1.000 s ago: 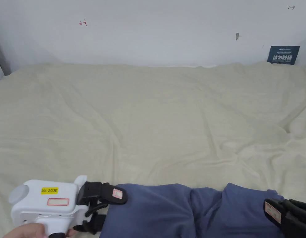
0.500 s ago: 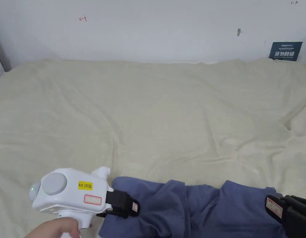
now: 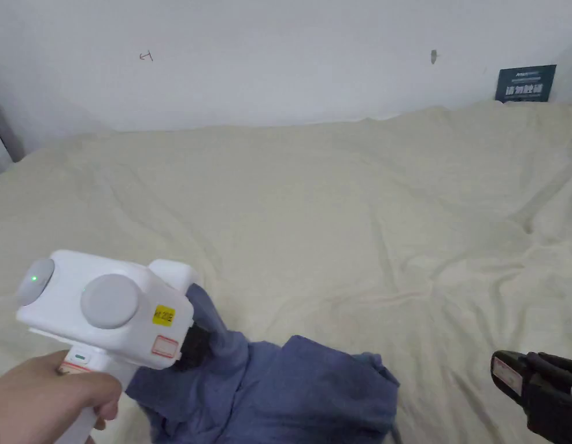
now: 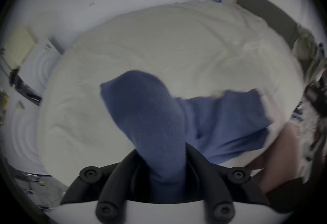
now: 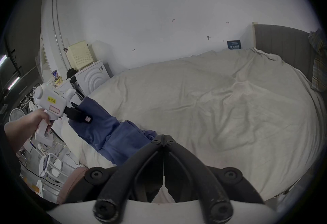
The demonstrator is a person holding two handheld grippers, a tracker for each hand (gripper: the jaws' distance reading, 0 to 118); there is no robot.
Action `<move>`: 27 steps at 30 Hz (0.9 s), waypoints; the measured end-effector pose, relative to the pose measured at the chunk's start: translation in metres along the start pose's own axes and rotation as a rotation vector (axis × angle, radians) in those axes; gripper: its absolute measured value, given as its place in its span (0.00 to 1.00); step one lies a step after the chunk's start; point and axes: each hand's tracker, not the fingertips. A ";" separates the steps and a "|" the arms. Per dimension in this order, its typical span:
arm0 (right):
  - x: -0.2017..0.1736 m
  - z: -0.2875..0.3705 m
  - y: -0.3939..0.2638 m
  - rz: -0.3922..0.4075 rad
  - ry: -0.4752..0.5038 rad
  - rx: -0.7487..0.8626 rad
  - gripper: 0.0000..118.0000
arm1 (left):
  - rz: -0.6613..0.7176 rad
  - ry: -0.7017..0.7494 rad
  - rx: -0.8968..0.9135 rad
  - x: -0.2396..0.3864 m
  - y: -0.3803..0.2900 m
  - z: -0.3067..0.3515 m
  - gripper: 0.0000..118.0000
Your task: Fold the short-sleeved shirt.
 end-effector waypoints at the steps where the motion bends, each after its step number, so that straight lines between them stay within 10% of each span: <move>1: 0.003 0.002 0.000 -0.004 -0.003 0.002 0.00 | -0.004 -0.057 -0.010 0.015 0.005 -0.007 0.10; 6: 0.013 0.014 -0.001 -0.032 -0.026 0.015 0.00 | 0.011 -0.326 -0.082 0.088 0.030 -0.056 0.21; 9: 0.018 0.020 -0.003 -0.039 -0.041 0.018 0.00 | 0.088 -0.485 -0.147 0.098 0.033 -0.067 0.98; 17: 0.029 0.018 -0.002 -0.069 -0.048 0.026 0.00 | 0.114 -0.427 -0.017 0.052 0.027 -0.037 1.00; 20: 0.029 0.016 -0.003 -0.073 -0.044 0.023 0.00 | 0.017 -0.513 0.004 0.064 0.018 -0.039 0.77; 22: 0.027 0.016 -0.003 -0.068 -0.046 0.020 0.00 | -0.042 -0.462 -0.028 0.086 0.017 -0.051 0.06; 27: 0.023 0.019 -0.004 -0.057 -0.047 0.012 0.00 | -0.209 -0.271 -0.114 0.144 0.008 -0.108 0.01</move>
